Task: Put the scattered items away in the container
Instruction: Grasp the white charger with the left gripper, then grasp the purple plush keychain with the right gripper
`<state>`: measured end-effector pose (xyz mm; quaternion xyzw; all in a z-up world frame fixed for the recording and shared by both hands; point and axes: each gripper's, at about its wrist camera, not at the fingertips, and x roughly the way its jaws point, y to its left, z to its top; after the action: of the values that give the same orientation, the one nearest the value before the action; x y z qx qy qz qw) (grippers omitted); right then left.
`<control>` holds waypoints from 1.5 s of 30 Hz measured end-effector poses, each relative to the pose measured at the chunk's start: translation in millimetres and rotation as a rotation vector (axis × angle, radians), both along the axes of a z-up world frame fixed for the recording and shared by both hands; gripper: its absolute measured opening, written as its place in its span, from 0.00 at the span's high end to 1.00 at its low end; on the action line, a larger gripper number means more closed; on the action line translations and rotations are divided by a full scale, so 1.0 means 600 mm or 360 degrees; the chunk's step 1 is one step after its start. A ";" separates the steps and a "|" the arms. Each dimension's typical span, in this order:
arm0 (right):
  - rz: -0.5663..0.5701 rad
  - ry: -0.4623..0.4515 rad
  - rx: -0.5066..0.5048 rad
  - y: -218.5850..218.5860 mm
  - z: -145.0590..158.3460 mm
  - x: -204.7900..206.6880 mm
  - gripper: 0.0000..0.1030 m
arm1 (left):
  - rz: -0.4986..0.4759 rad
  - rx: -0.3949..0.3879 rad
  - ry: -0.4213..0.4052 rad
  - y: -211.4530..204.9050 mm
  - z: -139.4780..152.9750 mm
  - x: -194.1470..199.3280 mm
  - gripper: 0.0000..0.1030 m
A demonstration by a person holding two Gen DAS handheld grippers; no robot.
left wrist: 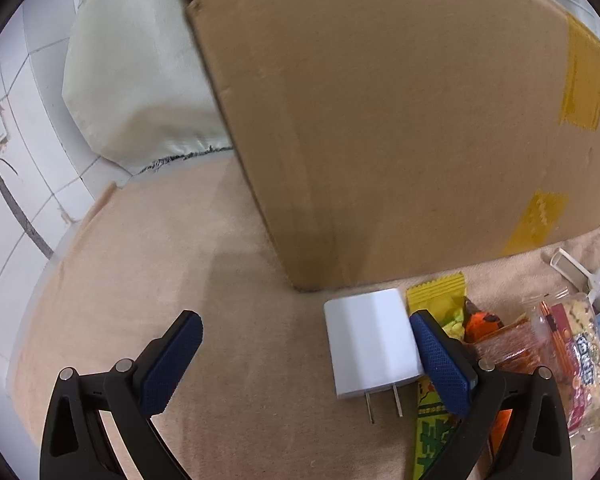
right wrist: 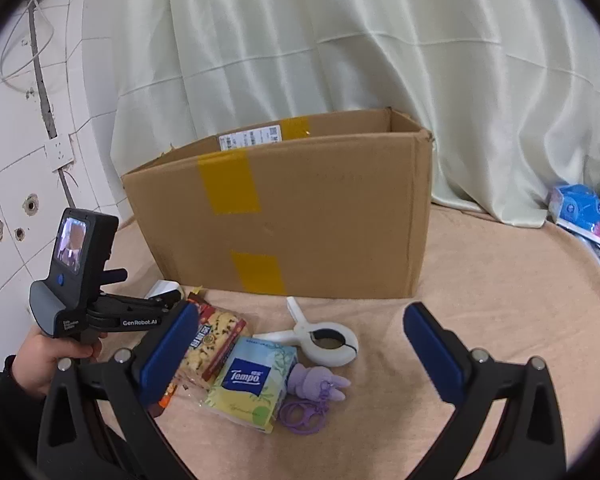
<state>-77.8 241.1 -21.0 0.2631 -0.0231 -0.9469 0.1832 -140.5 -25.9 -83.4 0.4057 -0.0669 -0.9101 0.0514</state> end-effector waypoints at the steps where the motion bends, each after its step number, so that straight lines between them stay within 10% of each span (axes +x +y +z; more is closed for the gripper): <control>1: 0.0005 -0.0004 0.0001 -0.001 -0.002 0.000 0.00 | 0.0015 -0.0008 0.0002 -0.004 0.001 0.002 0.00; 10: -0.0023 -0.0048 -0.0041 0.012 -0.021 -0.006 0.00 | -0.0078 0.0086 0.0000 -0.011 -0.007 0.016 0.05; 16: -0.0023 -0.0106 0.0042 0.027 -0.045 0.005 0.00 | -0.0164 0.0222 -0.0008 -0.011 -0.012 0.023 0.61; 27: 0.0094 -0.0166 0.0180 0.019 -0.081 0.005 0.02 | -0.0192 0.0417 0.0042 -0.045 -0.008 0.036 0.62; 32: 0.0046 -0.0166 0.0267 0.018 -0.087 -0.005 0.28 | -0.0193 0.0484 0.0051 -0.053 -0.008 0.041 0.62; 45: -0.0087 -0.0216 0.0350 0.023 -0.098 -0.024 0.29 | -0.0204 0.0489 0.0054 -0.061 -0.015 0.035 0.61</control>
<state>-92.4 254.9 -80.0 0.3444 0.0614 -0.9284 0.1253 -119.5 -62.7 -92.4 0.3883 0.0482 -0.9177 -0.0683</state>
